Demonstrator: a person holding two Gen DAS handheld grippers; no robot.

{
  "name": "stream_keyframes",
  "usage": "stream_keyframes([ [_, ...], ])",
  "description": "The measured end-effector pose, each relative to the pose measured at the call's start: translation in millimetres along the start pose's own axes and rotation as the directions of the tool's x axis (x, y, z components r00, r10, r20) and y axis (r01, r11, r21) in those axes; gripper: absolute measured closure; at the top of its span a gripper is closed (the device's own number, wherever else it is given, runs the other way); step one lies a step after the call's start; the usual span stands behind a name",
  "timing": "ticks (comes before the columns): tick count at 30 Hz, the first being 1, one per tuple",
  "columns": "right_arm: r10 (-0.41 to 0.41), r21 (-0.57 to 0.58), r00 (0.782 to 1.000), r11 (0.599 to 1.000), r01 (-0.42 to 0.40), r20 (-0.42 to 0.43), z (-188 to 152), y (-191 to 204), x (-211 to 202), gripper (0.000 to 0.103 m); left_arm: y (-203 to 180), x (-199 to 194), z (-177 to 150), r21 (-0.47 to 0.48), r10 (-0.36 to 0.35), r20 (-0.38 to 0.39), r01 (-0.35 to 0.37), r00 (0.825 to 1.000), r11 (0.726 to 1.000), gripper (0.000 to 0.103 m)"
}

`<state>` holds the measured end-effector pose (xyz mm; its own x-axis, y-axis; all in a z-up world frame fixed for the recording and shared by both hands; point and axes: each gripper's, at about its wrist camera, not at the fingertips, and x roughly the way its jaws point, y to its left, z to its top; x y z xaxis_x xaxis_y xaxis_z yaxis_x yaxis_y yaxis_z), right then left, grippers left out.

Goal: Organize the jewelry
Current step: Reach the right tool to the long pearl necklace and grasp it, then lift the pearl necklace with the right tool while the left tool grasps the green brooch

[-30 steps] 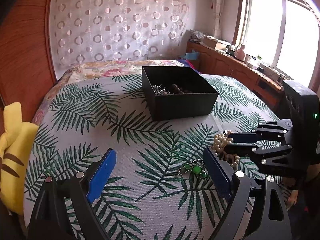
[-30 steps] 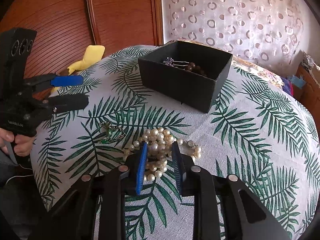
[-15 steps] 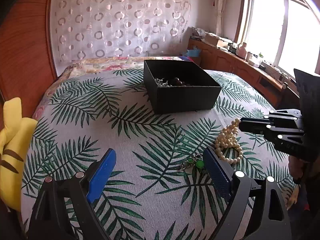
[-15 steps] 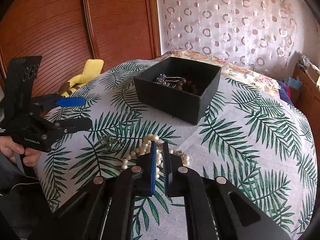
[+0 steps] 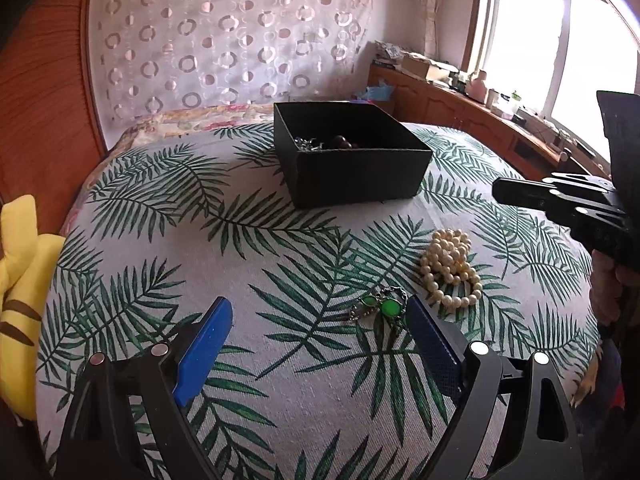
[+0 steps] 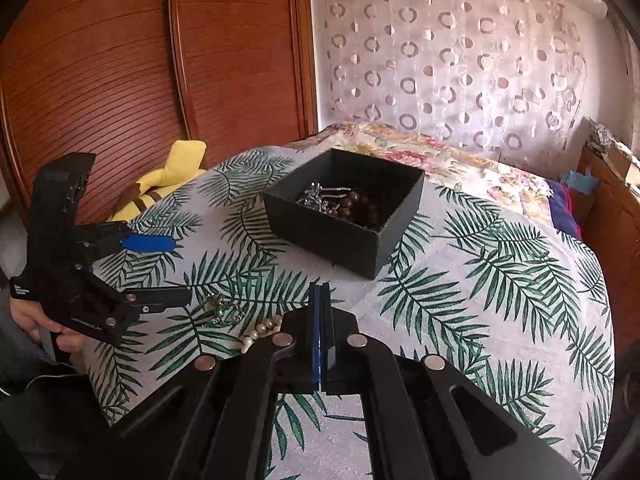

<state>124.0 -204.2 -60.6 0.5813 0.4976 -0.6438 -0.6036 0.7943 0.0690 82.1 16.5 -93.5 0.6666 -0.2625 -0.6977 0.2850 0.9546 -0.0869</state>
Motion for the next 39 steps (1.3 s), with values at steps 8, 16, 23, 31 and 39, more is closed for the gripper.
stream_keyframes([
  [8,-0.009,-0.009,0.999,1.0,0.009,-0.053,-11.3,5.2,23.5,0.066,-0.9,-1.6,-1.1,0.001,-0.002,0.0,0.002,1.0,1.0,0.018],
  [16,-0.014,-0.077,0.992,0.997,0.004,-0.127,-15.6,22.8,43.2,0.061,-0.8,-3.5,-2.4,0.001,-0.004,0.0,0.004,1.0,1.0,0.018],
  [23,-0.029,-0.113,0.983,0.994,0.008,-0.179,-11.6,27.3,60.7,0.069,-0.3,-3.7,-2.8,-0.001,-0.004,0.0,0.004,1.0,1.0,0.018],
  [31,-0.014,-0.064,0.994,0.998,0.008,-0.108,-6.6,16.1,41.5,0.087,-2.8,-2.4,-2.8,0.011,-0.008,-0.016,0.009,1.0,1.0,0.018],
  [39,-0.028,-0.038,1.0,0.999,0.028,-0.013,2.2,4.8,4.8,0.087,-18.5,2.6,-4.2,0.063,-0.03,-0.041,0.033,0.999,0.997,0.018],
])
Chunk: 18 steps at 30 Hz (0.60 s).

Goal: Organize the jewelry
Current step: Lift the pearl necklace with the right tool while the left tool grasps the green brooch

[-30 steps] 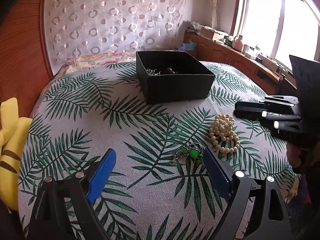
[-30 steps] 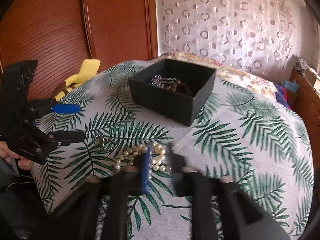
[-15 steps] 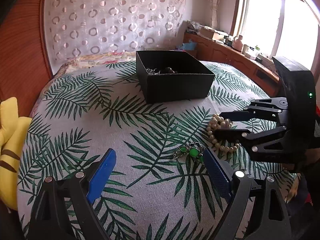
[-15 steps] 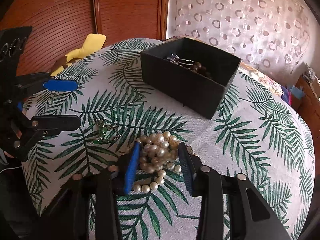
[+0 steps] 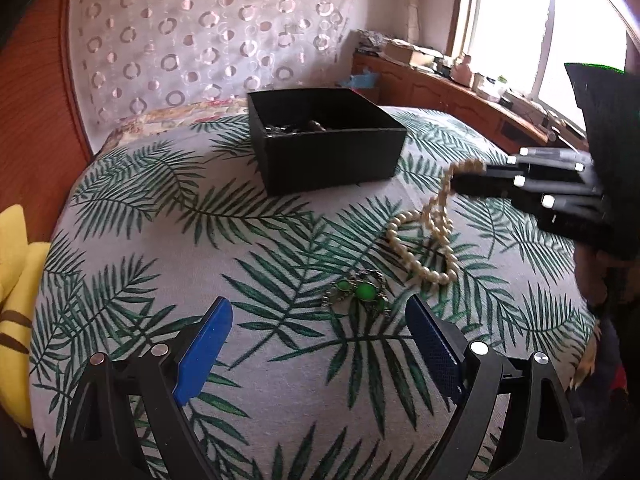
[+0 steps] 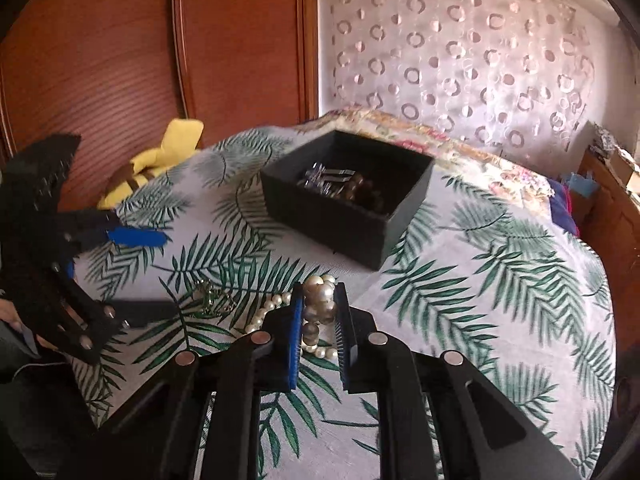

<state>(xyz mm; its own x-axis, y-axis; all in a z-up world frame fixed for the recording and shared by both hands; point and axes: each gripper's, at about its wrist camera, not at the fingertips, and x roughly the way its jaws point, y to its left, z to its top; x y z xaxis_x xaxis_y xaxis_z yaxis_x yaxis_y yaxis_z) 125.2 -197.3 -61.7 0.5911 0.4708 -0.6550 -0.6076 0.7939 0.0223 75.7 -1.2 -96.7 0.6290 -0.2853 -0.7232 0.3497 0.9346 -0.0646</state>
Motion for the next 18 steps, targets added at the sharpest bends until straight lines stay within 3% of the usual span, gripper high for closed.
stream_keyframes([
  [3,-0.007,0.008,1.0,1.0,0.006,0.029,3.8,-4.5,-11.4,0.087,-7.4,0.5,1.3,0.024,-0.008,0.002,0.008,1.0,1.0,0.021],
  [10,-0.022,0.024,0.995,1.0,0.02,0.099,16.0,-12.5,-35.9,0.087,-14.0,4.0,5.2,0.044,-0.016,-0.002,0.016,1.0,0.999,0.049],
  [18,-0.04,0.019,0.984,0.999,0.037,0.175,30.7,-15.0,-61.8,0.087,-13.6,4.0,1.0,0.041,-0.019,-0.003,0.019,1.0,0.999,0.05],
])
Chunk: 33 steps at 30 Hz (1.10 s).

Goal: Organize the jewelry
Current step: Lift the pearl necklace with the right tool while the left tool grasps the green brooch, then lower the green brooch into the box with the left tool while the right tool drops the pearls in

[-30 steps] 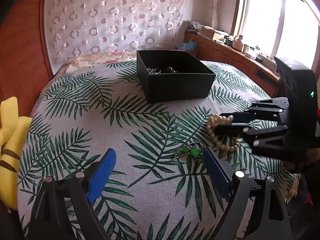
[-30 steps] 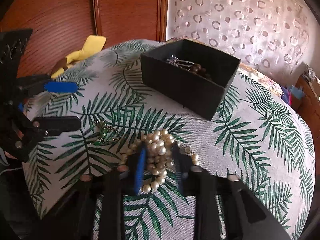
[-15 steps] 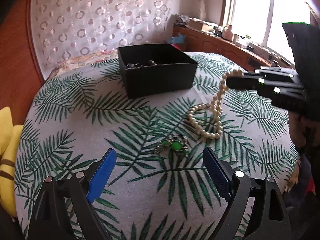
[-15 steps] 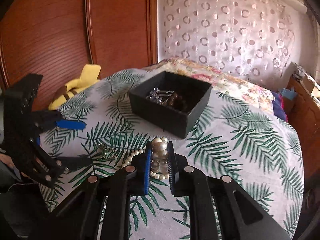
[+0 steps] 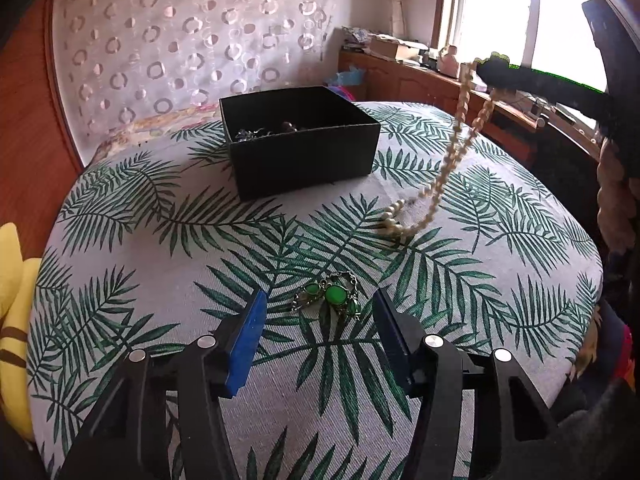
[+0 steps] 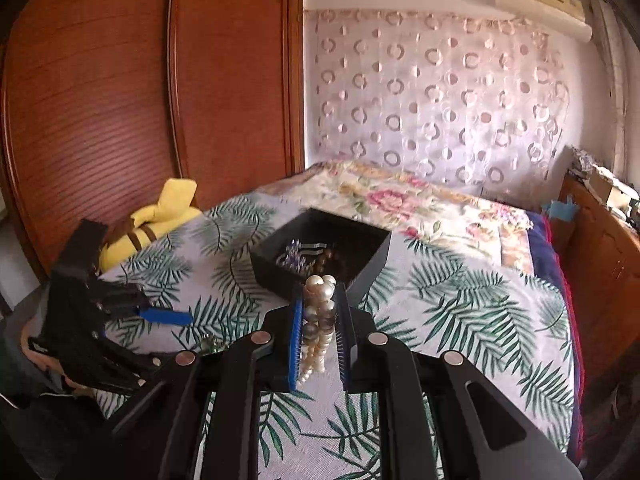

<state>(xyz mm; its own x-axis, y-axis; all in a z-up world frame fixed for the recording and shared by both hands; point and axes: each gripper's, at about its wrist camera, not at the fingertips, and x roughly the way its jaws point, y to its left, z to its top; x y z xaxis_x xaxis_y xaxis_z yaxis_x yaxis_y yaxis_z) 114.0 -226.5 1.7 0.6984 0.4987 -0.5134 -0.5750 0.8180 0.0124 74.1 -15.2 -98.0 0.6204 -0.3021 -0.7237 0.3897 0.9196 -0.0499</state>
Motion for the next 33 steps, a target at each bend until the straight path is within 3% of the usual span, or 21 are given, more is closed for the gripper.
stream_keyframes([
  [5,-0.009,-0.009,1.0,1.0,0.009,0.0,2.2,1.0,-3.4,0.087,-3.5,1.4,0.9,0.013,-0.022,-0.003,0.022,1.0,1.0,0.071],
  [7,-0.009,-0.01,1.0,1.0,0.009,-0.011,0.6,1.1,-2.0,0.087,-6.5,2.5,2.4,0.018,-0.035,-0.003,0.036,0.999,0.999,0.074],
  [19,-0.007,0.0,0.999,1.0,0.007,-0.035,-6.4,0.6,4.0,0.087,-19.2,28.2,14.9,0.076,0.021,-0.041,-0.018,0.999,0.997,0.075],
  [22,-0.009,0.003,0.999,1.0,0.009,-0.037,-8.5,-0.3,4.1,0.087,-20.9,28.4,14.3,0.091,0.03,-0.039,-0.026,0.999,0.996,0.093],
  [33,-0.004,-0.009,1.0,1.0,0.004,-0.012,3.5,2.8,2.7,0.087,-6.3,10.0,20.6,0.025,-0.022,0.019,0.022,1.0,0.999,0.093],
])
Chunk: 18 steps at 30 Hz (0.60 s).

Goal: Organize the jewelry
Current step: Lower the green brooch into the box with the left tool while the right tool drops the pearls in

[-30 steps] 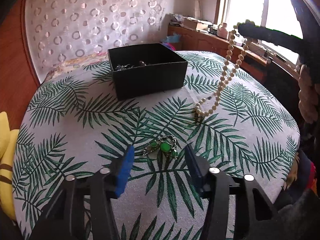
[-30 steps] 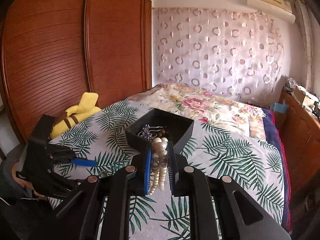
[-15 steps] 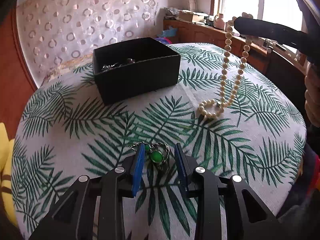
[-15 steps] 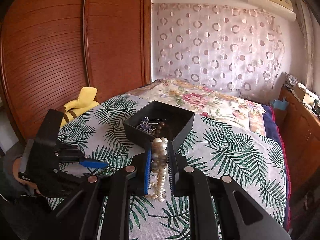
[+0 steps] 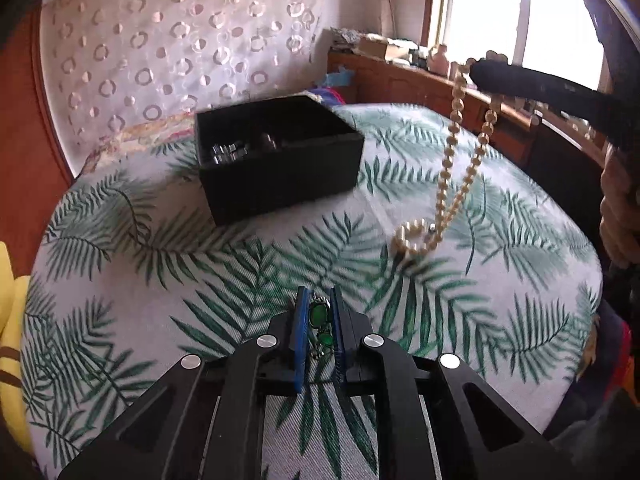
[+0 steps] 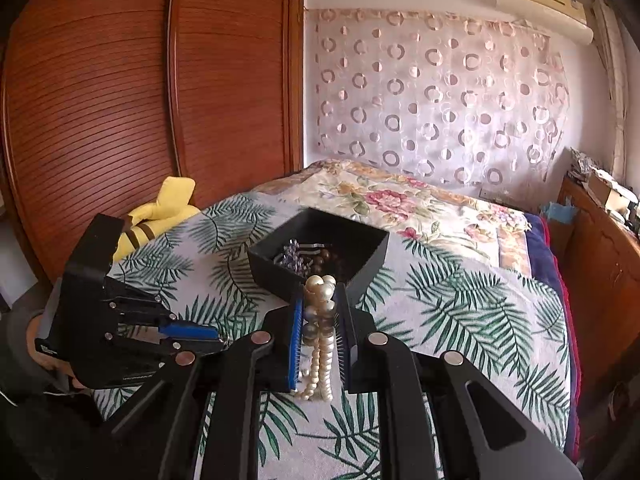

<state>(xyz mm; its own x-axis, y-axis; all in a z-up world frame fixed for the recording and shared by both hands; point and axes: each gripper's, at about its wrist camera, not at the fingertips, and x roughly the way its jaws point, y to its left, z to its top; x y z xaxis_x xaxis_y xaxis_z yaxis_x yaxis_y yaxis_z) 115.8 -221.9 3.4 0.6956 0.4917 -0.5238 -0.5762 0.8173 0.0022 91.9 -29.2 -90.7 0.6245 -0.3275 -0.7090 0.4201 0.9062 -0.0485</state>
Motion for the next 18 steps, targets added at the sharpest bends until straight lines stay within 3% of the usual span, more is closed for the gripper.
stream_keyframes([
  [10,0.003,-0.036,0.996,0.999,0.0,0.089,53.3,2.9,-6.0,0.087,12.4,-26.3,54.3,0.001,0.021,0.122,-0.021,0.992,1.0,0.093],
  [18,-0.017,-0.045,0.992,0.999,0.023,0.128,95.9,-4.6,12.2,0.087,29.7,-29.9,95.6,-0.025,0.033,0.167,-0.029,0.985,0.999,0.093],
])
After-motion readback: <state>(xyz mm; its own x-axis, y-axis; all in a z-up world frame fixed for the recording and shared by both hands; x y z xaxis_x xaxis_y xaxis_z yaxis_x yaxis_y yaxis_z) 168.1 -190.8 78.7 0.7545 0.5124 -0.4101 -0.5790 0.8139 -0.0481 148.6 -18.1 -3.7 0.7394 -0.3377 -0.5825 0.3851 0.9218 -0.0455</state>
